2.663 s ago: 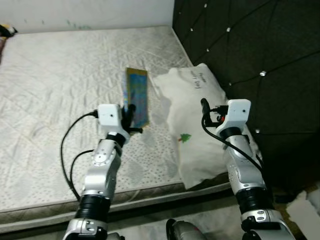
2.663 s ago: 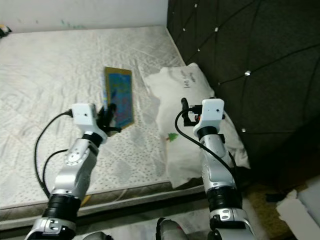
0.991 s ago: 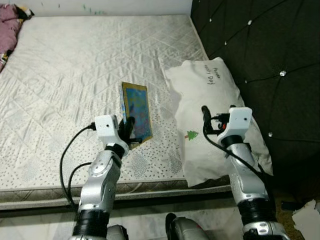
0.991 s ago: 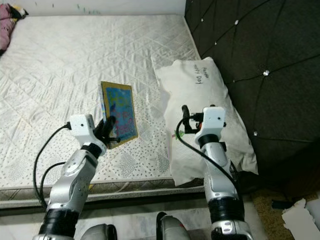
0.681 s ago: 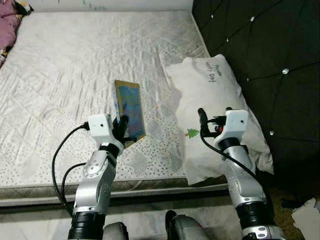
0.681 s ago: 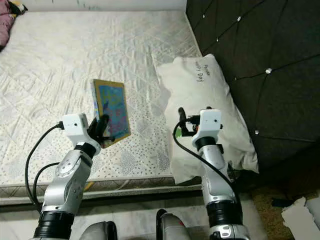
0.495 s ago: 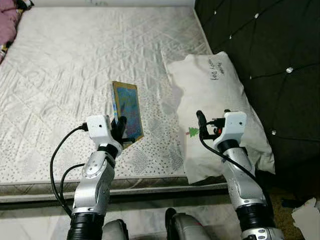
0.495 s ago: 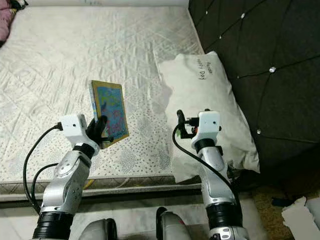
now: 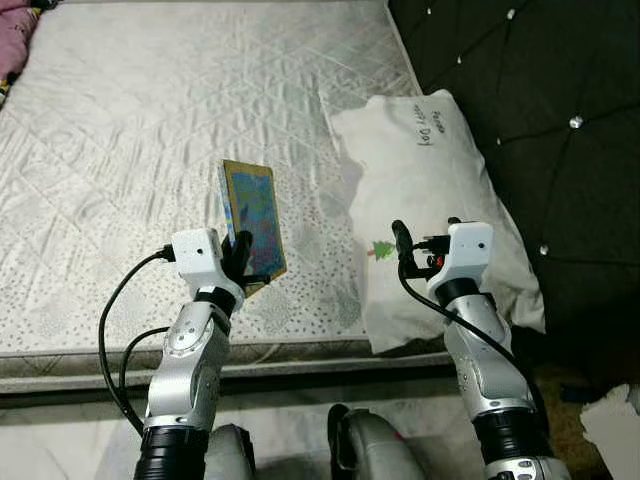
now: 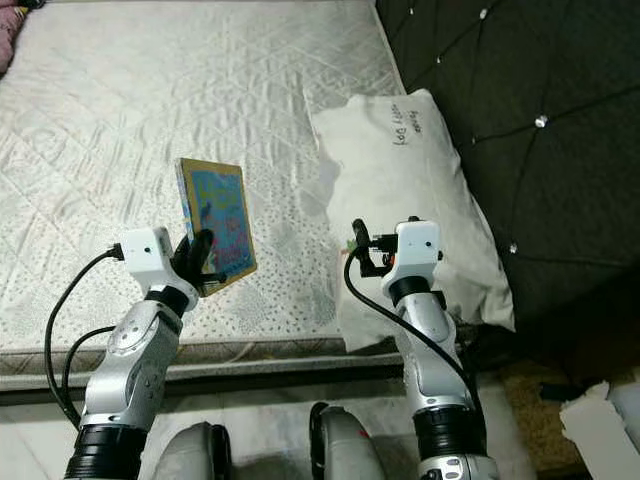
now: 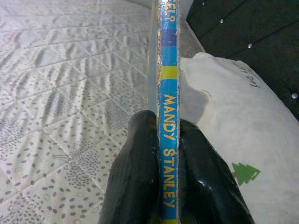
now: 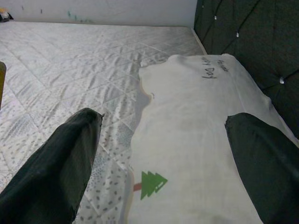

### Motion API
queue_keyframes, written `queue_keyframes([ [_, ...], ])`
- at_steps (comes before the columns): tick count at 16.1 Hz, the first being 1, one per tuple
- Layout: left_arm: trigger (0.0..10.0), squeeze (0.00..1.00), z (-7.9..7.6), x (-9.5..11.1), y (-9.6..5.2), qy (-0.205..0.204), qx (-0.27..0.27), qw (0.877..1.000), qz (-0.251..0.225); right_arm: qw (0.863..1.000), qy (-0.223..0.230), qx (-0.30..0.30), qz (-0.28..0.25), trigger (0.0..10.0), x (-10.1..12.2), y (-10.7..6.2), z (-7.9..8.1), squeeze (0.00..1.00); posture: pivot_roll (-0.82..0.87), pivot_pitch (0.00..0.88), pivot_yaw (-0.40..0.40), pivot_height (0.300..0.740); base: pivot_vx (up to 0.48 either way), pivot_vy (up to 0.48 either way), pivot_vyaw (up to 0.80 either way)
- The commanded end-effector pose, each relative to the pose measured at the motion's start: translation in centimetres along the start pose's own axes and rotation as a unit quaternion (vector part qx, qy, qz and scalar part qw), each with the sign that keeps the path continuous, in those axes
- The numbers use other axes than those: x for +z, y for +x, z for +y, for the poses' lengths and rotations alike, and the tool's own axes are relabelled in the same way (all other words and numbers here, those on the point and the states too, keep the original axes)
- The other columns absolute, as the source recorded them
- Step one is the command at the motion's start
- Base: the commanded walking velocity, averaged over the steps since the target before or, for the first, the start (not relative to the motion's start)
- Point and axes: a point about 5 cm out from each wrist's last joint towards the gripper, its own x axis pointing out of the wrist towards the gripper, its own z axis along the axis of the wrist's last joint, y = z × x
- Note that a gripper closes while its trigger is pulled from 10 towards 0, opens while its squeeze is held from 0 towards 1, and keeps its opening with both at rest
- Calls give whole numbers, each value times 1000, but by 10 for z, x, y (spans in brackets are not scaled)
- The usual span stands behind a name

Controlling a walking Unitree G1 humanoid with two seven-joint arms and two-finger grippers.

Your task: Clean up the room

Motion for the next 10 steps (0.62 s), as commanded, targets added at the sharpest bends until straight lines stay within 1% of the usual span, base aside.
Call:
queue_keyframes([
  [1, 10000, 0, -2, 8, -1, 5, -6, 1000, -20, 1000, -1, 5, 3, 10000, 0, -2, 0, 0, -38, 206, -12, 691, 0, 0, 0],
  [3, 10000, 0, -2, 9, -1, 5, -3, 1000, -20, 1000, -1, 9, 4, 10000, 0, -2, 1, 0, -39, 213, -15, 683, 0, 0, 0],
  [6, 10000, 0, -1, 9, -1, 4, 0, 1000, -20, 1000, -1, 15, 6, 10000, -1, -2, 3, 0, -39, 218, -17, 655, 0, 0, 0],
  [7, 10000, 0, 1, 8, -1, 2, 10, 1000, -21, 1000, -2, 18, 7, 10000, -1, -1, 4, 0, -38, 221, -20, 642, 0, 0, 0],
  [10, 10000, 0, 3, 9, 0, -3, 22, 1000, -21, 1000, -3, 21, 6, 10000, 0, 0, 4, 0, -39, 223, -23, 638, 0, 0, 0],
])
